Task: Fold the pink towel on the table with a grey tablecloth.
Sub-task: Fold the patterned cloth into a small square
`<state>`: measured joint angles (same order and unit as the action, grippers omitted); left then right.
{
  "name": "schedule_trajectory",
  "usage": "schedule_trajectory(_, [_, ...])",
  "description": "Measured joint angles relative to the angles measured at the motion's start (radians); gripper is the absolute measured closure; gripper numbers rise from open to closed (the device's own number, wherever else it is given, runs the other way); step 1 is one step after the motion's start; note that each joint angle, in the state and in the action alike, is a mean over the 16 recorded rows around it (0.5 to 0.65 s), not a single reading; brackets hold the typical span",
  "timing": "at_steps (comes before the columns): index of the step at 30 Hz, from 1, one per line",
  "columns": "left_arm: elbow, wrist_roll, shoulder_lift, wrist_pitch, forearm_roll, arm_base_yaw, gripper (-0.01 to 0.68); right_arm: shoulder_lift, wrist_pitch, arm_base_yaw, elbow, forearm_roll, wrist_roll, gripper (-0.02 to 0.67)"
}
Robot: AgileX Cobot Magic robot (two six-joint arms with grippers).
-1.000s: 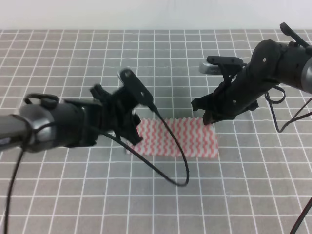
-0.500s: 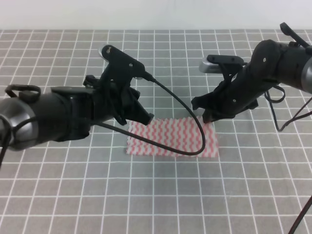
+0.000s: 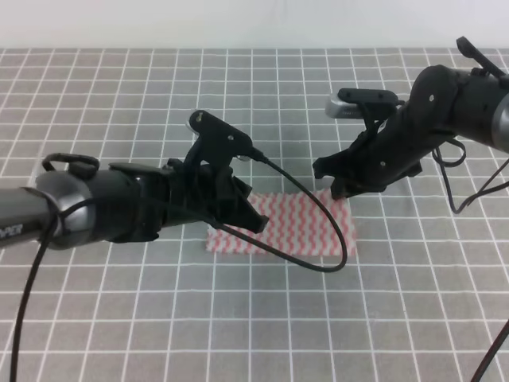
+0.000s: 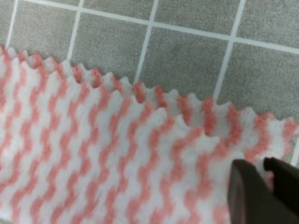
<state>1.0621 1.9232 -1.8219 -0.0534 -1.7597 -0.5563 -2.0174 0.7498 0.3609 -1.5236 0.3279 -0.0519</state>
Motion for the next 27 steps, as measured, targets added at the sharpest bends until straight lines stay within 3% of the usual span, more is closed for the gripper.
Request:
schedule_trajectory(9, [-0.001, -0.039, 0.006, -0.025, -0.001, 0.0, 0.674, 0.001, -0.037, -0.002, 0.0, -0.08, 0.002, 0.432])
schedule_trajectory(13, [-0.006, -0.06, 0.042, -0.025, 0.0, 0.0, 0.674, 0.004, -0.025, -0.003, -0.001, -0.113, 0.003, 0.42])
schedule_trajectory(27, [-0.11, -0.188, 0.225, -0.133, 0.025, 0.028, 0.674, 0.009, 0.169, -0.003, -0.002, -0.098, -0.001, 0.624])
